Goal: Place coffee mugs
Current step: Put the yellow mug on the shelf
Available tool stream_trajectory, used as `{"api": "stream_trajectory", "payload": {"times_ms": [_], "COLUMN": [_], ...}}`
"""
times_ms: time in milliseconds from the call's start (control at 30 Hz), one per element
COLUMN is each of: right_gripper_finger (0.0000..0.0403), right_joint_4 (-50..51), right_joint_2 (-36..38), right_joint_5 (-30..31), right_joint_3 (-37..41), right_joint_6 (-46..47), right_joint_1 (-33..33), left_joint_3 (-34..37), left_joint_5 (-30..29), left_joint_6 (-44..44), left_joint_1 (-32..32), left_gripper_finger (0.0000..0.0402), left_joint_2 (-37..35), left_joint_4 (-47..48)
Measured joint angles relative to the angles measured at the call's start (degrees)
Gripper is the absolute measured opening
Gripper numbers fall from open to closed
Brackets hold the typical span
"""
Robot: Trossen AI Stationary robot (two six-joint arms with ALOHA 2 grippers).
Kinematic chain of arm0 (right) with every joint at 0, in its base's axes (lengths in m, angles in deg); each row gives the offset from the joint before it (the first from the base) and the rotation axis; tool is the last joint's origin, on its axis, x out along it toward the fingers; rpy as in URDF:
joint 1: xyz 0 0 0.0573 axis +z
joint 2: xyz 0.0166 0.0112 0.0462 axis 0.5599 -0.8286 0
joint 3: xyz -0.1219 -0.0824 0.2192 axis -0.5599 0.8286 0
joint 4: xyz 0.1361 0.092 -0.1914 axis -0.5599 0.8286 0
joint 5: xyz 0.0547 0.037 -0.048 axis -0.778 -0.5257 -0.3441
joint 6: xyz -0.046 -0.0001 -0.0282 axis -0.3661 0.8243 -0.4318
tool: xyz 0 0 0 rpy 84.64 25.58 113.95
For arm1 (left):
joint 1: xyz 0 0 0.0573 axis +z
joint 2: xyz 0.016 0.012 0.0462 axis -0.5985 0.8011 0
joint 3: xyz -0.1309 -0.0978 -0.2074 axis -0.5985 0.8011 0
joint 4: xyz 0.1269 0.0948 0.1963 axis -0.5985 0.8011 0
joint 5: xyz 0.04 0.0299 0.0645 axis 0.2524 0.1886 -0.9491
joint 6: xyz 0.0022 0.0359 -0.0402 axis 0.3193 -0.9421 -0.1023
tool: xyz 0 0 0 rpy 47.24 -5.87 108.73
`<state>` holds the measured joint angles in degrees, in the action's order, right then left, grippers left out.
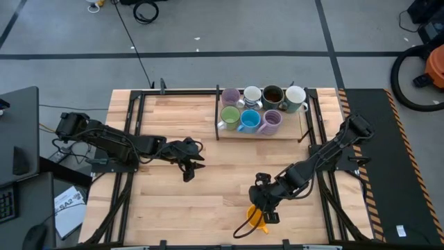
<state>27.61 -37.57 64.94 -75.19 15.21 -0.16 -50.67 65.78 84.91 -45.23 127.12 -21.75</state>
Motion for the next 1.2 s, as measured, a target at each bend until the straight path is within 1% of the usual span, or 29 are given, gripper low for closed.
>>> {"api": "stream_trajectory", "payload": {"times_ms": [333,1000,1100,1200], "right_gripper_finger": [0.0126,0.0126,0.0121,0.0106], "right_joint_4": [-0.4,-0.3,-0.3,-0.4], "right_joint_2": [-2.8,-6.0,-6.6,-6.6], "right_joint_5": [-0.9,-0.3,-0.3,-0.2], "right_joint_3": [0.0,0.1,0.1,0.1], "right_joint_6": [-1.0,-0.6,-0.5,-0.3], "right_joint_1": [0.2,0.2,0.2,0.2], "left_joint_3": [0.0,0.0,0.0,0.0], "left_joint_5": [0.0,0.0,0.0,0.0], "left_joint_6": [0.0,0.0,0.0,0.0], "left_joint_1": [0.0,-0.1,-0.1,-0.1], "left_gripper_finger": [0.0151,0.0151,0.0151,0.0151], "left_joint_2": [0.0,0.0,0.0,0.0], "left_joint_4": [0.0,-0.1,-0.1,0.0]}}
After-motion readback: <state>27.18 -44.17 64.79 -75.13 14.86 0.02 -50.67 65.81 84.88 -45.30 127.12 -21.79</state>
